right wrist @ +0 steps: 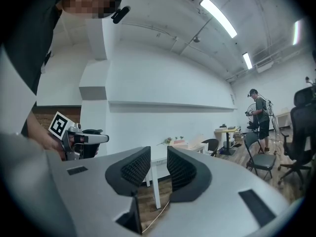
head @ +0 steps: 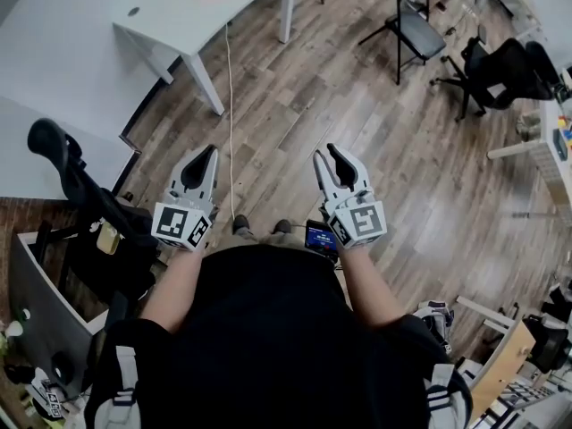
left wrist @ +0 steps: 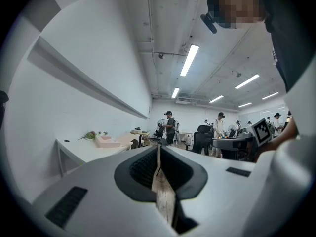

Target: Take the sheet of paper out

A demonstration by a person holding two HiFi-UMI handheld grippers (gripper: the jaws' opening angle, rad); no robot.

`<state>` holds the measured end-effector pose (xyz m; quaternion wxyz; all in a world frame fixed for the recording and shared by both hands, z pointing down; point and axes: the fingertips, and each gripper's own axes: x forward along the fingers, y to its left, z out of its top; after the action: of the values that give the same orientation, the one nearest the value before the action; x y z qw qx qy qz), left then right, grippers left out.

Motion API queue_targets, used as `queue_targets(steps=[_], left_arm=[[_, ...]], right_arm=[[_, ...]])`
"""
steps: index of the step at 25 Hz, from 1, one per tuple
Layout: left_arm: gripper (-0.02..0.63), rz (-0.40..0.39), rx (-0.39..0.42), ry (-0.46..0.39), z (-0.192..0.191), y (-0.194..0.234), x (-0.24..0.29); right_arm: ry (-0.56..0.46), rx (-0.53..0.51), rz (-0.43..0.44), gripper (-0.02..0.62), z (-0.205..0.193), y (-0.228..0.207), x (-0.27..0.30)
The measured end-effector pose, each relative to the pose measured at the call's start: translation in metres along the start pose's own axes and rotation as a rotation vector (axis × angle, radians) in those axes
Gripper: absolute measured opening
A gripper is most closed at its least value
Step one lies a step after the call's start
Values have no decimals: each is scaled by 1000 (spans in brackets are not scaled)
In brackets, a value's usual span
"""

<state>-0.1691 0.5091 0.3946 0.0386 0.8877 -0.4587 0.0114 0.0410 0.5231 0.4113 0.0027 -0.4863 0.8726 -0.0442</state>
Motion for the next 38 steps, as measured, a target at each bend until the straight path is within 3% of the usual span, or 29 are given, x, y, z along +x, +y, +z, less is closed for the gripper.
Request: queue_targets(steps=[10,19,27,33,38], left_arm=[[3,54,-34,3,-7,-15,12],[3,64,-43,19,-19,-9,43],[3,47,-99,31,-35,23,112],[3,0,-94,20,-24,65,189],[3,-21,-103,8,-13,110,253]], right_arm=[[-30,19,8,118,-4,-26,-15],[12,36,-5,123,-20,-66,0],[28,54,-19,114,-23,-113,55],[43,54,-51,113,-18,-165,117],[58,52,-16,110,-4,-194,185]])
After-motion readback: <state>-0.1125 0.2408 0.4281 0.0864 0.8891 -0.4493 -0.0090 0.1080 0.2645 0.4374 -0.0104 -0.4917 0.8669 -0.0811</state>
